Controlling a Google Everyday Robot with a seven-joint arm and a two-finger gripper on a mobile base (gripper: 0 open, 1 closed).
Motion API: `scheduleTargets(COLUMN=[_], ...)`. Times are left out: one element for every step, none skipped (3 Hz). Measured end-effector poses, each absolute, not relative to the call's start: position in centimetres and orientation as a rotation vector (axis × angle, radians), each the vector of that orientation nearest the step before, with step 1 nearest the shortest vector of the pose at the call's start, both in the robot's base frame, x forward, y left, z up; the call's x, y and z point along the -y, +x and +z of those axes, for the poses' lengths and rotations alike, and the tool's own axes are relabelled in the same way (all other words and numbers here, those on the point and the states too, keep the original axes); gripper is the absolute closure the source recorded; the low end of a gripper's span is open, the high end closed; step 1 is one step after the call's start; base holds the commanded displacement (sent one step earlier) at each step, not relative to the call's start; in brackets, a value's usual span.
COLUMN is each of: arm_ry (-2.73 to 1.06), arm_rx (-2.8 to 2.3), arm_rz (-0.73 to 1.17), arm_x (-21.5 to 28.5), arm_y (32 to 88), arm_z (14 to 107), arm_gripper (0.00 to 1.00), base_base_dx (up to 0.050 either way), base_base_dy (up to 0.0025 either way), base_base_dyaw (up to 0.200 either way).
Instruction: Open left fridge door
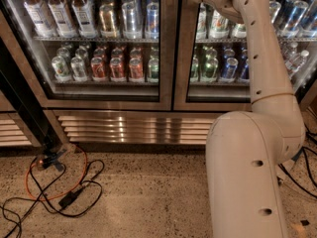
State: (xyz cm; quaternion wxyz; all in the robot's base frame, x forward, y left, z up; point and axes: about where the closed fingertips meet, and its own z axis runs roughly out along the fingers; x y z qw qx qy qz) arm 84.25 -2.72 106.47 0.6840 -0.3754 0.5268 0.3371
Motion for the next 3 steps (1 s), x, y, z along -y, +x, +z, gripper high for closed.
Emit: scheduleTargets(arm_ry=[-0.850,-0.850,-0.850], arm_rx=[-1.170,-1.170,-1.170], arm_rz=[0.780,0.780,0.780], arm_x=[2.65,2.65,2.64], arm_y=[84.05,84.05,84.05], arm_z=[106.54,106.54,106.54], arm_gripper=[1.00,1.00,1.00], base_base_dx=[0.000,-0.050,0.000], base_base_dy=[0.00000,0.00004,0.00000], base_base_dyaw=[0.000,0.000,0.000])
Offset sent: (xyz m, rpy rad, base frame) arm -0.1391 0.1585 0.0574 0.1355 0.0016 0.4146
